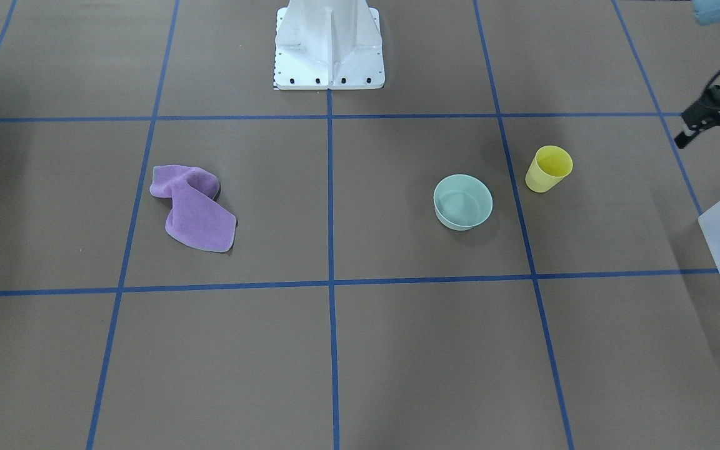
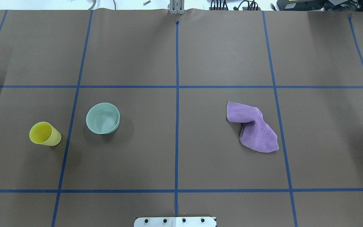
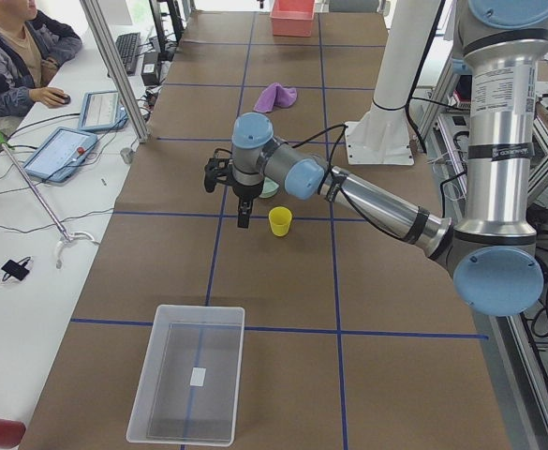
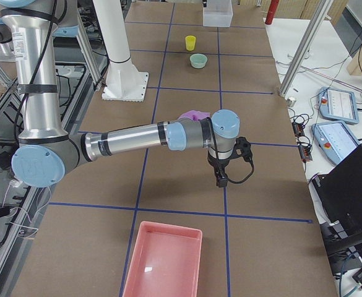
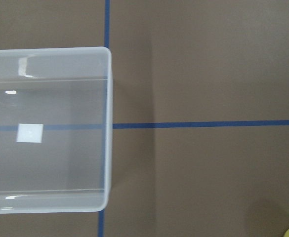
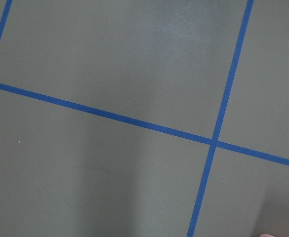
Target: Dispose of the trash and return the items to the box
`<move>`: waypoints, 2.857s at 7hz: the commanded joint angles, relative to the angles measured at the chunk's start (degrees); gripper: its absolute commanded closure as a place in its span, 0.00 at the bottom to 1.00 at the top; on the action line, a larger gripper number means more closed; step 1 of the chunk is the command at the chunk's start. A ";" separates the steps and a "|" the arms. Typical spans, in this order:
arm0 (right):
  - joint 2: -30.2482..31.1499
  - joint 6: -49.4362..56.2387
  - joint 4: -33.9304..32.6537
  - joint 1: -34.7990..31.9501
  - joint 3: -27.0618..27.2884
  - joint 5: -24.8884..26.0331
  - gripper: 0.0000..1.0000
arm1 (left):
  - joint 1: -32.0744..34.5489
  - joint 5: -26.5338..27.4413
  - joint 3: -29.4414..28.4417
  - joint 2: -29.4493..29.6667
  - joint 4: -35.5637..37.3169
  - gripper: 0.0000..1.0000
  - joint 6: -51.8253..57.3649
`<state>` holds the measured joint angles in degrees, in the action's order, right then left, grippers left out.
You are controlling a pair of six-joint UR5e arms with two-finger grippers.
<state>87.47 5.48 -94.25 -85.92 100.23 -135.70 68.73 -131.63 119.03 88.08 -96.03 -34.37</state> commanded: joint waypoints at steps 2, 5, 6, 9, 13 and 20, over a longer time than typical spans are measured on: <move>2.26 -0.12 -0.06 0.40 -0.21 -0.44 0.00 | -18.71 13.50 2.70 4.47 -0.29 0.01 -15.98; 2.62 -0.21 -0.15 1.01 -1.34 -1.66 0.00 | -24.16 14.74 0.24 9.35 0.14 0.01 -19.91; 2.88 -0.12 -0.15 1.01 -1.96 -1.84 0.00 | -27.22 15.09 -2.29 12.70 0.06 0.01 -26.13; 3.15 0.32 -0.06 3.03 -3.02 -5.10 0.00 | -29.18 19.92 -12.32 18.53 -2.47 0.03 -26.81; 3.24 -0.12 -0.06 3.12 -2.41 -5.19 0.00 | -29.18 19.93 -21.28 19.15 -11.77 0.18 -28.37; 2.97 -0.30 -0.06 3.21 0.39 -5.36 0.00 | -21.33 8.03 -12.98 14.70 -12.52 1.00 -20.89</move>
<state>90.46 5.29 -94.24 -82.71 99.27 -141.07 42.28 -117.83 102.35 106.04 -108.89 -60.47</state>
